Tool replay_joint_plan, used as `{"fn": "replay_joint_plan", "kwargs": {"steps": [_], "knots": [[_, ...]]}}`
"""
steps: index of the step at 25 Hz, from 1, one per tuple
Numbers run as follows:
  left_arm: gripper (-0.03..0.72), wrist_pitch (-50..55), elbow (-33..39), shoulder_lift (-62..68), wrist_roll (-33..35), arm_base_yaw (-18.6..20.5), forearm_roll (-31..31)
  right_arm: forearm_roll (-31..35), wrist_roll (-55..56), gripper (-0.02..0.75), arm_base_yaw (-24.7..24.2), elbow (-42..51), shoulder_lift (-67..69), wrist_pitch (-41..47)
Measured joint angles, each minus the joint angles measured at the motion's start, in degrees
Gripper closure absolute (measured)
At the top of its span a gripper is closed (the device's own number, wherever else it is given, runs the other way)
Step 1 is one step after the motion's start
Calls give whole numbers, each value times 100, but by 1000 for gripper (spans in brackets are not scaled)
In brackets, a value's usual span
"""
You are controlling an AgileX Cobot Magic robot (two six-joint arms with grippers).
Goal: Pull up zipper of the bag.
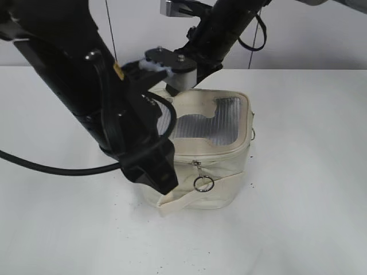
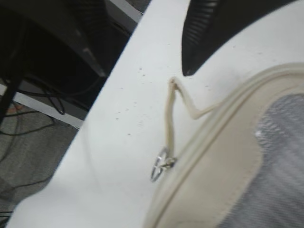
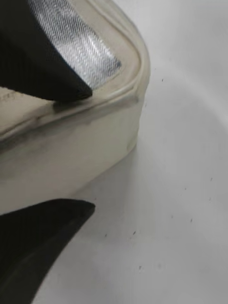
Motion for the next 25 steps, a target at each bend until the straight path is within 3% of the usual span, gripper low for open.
{"fn": "replay_joint_plan", "kwargs": {"steps": [3,6,17,21,25], "knots": [[270,-196,0,-281,-386,37,583,-601,382,212,0,-13,-203,0],[211,-498,-20,-408,-495,169,736,-911,611,202,-76,-18,-421,-5],[191,-1086,-1182,84,-403,1223,794,-979,1739,202,-879,70,-1100,-17],[190,-1055,-1786,711,-109,1328,742,-1005,1866,202,-1151,524,-1541,-34],[190,-867,-2446,1322,283,1328,299,-1037,1871,202,-1314,1314,-2102,-34]]}}
